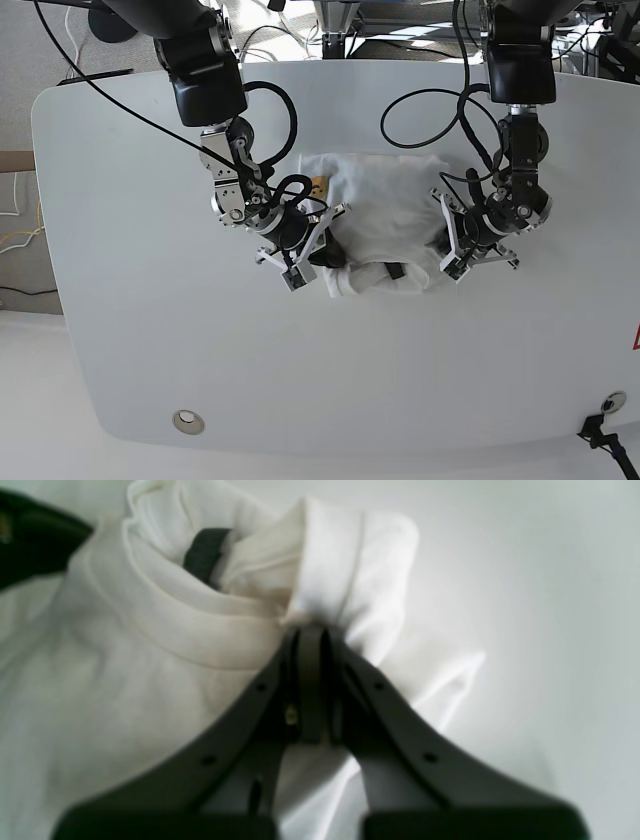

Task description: Fold the T-shirt properly

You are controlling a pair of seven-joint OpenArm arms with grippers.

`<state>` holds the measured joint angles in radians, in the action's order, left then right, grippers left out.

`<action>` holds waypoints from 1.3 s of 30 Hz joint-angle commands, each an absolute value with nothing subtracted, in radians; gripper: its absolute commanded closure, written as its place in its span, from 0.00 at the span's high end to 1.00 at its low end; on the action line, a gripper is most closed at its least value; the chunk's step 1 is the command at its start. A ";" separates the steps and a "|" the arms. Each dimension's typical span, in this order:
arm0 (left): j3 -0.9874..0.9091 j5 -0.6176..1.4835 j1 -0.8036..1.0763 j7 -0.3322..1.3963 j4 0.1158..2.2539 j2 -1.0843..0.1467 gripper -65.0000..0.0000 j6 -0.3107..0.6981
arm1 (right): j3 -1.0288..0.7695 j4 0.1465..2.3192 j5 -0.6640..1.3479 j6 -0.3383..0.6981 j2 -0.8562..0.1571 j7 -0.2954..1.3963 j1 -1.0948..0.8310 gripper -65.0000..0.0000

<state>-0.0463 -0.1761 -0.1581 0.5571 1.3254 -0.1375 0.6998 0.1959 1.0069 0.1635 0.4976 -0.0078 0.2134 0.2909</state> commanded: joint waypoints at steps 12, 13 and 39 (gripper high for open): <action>-0.162 -0.156 -0.105 0.533 1.575 -0.140 0.00 0.698 | 0.160 1.527 0.160 0.395 -0.051 0.355 0.094 0.02; -0.188 -0.156 -0.090 0.533 1.590 -0.139 0.00 0.698 | 0.160 1.569 0.160 0.374 -0.074 0.355 0.068 0.02; -0.639 -0.001 0.693 0.240 1.989 0.048 0.00 0.698 | -0.061 1.966 0.160 0.223 -0.170 0.030 -0.891 0.02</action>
